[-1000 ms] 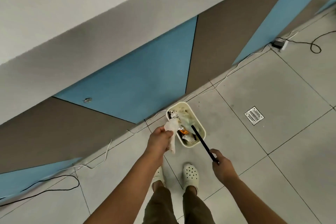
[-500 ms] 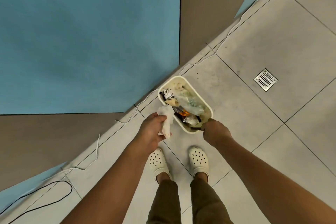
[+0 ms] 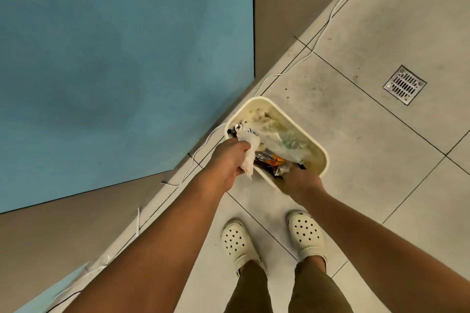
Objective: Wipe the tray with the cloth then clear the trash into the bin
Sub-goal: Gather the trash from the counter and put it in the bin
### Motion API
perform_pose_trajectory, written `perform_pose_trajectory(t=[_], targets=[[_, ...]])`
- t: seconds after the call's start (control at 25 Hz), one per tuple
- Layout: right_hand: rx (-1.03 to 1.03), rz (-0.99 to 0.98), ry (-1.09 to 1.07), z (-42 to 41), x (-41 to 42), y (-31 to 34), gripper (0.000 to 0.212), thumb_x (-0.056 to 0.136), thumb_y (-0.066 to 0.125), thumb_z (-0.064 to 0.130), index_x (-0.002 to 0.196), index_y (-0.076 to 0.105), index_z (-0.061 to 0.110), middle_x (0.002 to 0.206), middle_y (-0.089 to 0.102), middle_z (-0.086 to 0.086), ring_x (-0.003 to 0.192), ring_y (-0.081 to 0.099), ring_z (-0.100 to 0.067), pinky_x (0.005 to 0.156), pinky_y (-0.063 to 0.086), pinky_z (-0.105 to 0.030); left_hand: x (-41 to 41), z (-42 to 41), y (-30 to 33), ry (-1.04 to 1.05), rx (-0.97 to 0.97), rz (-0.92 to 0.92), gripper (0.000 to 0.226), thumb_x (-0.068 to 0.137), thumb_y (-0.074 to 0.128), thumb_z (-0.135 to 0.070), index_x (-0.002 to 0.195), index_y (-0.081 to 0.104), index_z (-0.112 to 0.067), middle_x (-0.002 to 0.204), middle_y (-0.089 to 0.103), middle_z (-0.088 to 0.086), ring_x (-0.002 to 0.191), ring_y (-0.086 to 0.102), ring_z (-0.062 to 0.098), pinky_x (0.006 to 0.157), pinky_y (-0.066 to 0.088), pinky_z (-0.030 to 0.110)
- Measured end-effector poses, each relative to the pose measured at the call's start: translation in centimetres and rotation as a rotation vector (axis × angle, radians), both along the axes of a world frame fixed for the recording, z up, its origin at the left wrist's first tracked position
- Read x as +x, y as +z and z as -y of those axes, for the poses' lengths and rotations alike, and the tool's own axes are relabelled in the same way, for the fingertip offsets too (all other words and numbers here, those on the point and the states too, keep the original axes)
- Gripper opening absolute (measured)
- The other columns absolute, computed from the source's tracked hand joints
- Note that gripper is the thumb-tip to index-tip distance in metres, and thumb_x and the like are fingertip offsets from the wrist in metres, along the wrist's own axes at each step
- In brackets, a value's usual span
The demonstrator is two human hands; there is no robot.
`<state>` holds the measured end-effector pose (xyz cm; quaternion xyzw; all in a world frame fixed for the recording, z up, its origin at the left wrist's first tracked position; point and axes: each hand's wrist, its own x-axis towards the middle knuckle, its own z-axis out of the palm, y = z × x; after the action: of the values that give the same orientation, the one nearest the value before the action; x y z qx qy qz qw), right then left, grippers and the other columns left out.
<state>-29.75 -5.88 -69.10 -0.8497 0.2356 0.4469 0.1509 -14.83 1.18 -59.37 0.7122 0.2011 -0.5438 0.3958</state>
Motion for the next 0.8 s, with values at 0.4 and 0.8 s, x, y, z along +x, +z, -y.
perform_pose_trajectory(t=[0.4, 0.8], targets=[[-0.012, 0.281, -0.232, 0.3, -0.7, 2.3, 0.034, 0.091, 0.046, 0.036, 0.119, 0.057, 0.022, 0.119, 0.061, -0.003, 0.112, 0.054, -0.027, 0.089, 0.044, -0.035, -2.3, 0.9, -1.3, -0.182, 0.017, 0.15, 0.032, 0.092, 0.051, -0.016, 0.123, 0.056, -0.019, 0.12, 0.057, 0.002, 0.104, 0.052, 0.017, 0.095, 0.044, 0.033], [0.024, 0.207, -0.375, 0.6, -7.4, 17.5, 0.037, 0.092, 0.043, 0.027, 0.129, 0.047, 0.024, 0.127, 0.056, 0.001, 0.116, 0.051, -0.02, 0.097, 0.042, -0.034, -6.9, -6.7, 14.7, -0.103, 0.018, 0.057, 0.023, 0.094, 0.046, -0.01, 0.112, 0.056, -0.021, 0.085, 0.055, -0.007, 0.081, 0.054, 0.012, 0.067, 0.042, 0.025]])
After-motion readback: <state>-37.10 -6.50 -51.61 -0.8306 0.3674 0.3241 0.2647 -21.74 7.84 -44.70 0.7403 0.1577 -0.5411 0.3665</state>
